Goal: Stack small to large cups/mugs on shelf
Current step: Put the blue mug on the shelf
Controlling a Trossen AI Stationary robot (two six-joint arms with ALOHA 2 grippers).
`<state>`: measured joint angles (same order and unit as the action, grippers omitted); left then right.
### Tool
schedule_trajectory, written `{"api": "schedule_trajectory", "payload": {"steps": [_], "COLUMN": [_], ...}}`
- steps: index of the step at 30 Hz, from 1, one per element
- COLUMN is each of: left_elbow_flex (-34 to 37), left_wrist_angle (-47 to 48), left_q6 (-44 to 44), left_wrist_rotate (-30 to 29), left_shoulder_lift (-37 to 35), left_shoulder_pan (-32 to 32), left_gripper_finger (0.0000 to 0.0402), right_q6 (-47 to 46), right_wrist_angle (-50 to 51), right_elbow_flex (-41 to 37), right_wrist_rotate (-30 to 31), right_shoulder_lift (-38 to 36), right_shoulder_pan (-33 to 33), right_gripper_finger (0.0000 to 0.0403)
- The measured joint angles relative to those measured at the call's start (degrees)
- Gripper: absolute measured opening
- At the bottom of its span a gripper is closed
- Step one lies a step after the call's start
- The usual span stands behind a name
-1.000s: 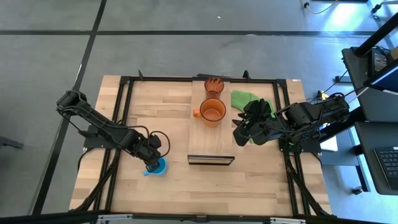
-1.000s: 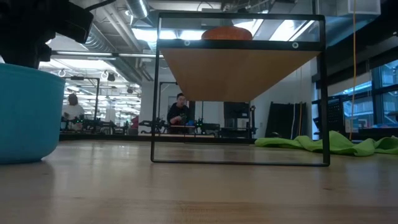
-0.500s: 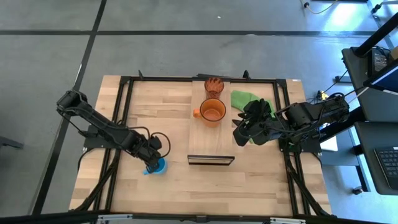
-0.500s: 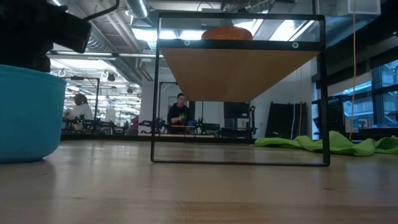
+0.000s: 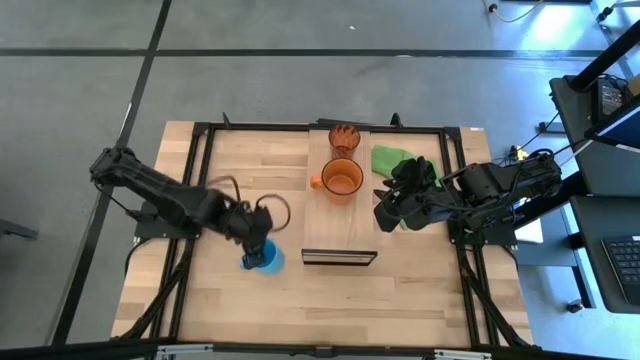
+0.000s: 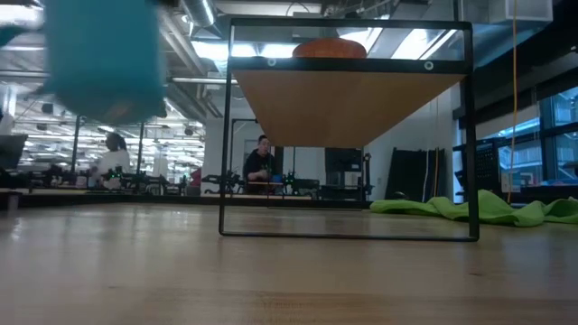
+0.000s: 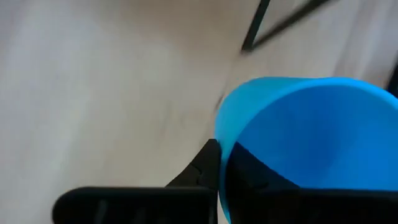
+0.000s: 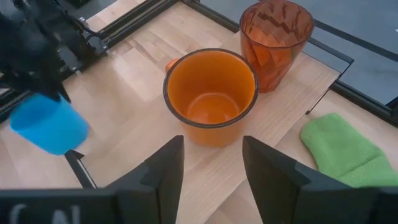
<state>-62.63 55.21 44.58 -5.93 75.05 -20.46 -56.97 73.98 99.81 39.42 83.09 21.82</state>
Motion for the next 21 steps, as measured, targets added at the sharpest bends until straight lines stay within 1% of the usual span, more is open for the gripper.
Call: {"api": "schedule_trajectory", "payload": {"steps": [4, 9, 15, 18, 21], "left_elbow_flex": [-12.3, -26.0, -39.8, -46.1, -52.7], "left_wrist_angle": [7.1, 10.3, 12.4, 13.5, 13.4], "left_q6": [-9.2, -21.0, -35.0, -40.4, -43.8], "left_wrist_rotate": [-2.4, -3.3, -1.1, 0.6, 3.4], "left_shoulder_lift": [0.0, 3.8, 15.3, 21.6, 27.0], "left_shoulder_pan": [4.7, 10.2, 14.9, 16.2, 17.4], "left_gripper_finger": [0.0002, 0.0002, 0.0001, 0.0001, 0.0001], "right_q6": [-0.3, -2.6, -4.2, -5.1, -7.6], "right_wrist_angle": [1.0, 3.0, 3.7, 3.7, 4.8], "right_elbow_flex": [0.0, 0.0, 0.0, 0.0, 0.0], "right_wrist_rotate": [-0.5, -0.5, 0.2, 2.1, 4.8], "right_shoulder_lift": [0.0, 0.0, 0.0, 0.0, 0.0], "right_shoulder_pan": [-0.1, -0.1, 0.0, 0.0, 0.0], "right_gripper_finger": [0.0165, 0.0165, 0.0165, 0.0165, 0.0165]}}
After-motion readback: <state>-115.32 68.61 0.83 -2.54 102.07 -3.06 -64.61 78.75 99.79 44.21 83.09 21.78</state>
